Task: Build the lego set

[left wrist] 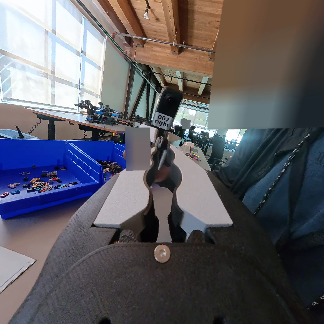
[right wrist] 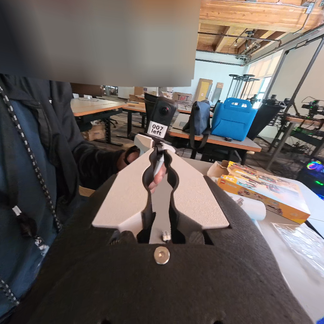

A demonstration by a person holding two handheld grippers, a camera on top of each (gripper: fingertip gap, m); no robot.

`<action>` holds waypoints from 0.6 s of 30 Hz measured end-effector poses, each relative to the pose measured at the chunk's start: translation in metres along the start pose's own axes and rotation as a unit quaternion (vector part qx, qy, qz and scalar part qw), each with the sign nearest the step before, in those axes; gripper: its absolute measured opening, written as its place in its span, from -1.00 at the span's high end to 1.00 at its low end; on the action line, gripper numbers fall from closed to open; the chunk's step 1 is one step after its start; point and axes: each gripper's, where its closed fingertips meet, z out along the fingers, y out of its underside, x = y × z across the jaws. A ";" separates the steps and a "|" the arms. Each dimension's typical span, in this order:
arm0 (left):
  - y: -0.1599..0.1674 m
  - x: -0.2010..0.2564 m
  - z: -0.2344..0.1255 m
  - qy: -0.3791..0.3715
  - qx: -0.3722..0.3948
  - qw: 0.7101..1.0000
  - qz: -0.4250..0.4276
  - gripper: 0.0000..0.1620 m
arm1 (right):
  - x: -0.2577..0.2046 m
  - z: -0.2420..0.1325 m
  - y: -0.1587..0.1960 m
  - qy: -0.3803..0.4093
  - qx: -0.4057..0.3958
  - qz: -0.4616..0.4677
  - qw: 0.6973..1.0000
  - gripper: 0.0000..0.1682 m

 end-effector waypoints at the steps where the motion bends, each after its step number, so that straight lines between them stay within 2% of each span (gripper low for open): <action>1: 0.000 0.001 0.000 0.001 -0.002 1.000 0.001 0.90 | -0.001 -0.001 0.000 -0.005 0.002 0.006 1.000 0.92; 7: 0.001 -0.003 0.001 -0.018 -0.010 1.000 0.007 0.86 | 0.001 -0.003 0.001 -0.003 0.000 0.007 1.000 0.92; 10: 0.000 -0.010 0.001 -0.044 -0.012 0.999 0.011 0.66 | 0.001 -0.004 -0.001 0.000 0.002 -0.004 1.000 0.91; 14: -0.001 -0.009 0.001 -0.045 -0.008 0.999 0.016 0.65 | 0.001 -0.003 -0.001 0.005 0.000 -0.018 1.000 0.92; 18: -0.002 -0.007 0.001 -0.043 -0.004 0.999 0.025 0.76 | 0.001 -0.003 -0.001 0.008 0.000 -0.022 1.000 0.92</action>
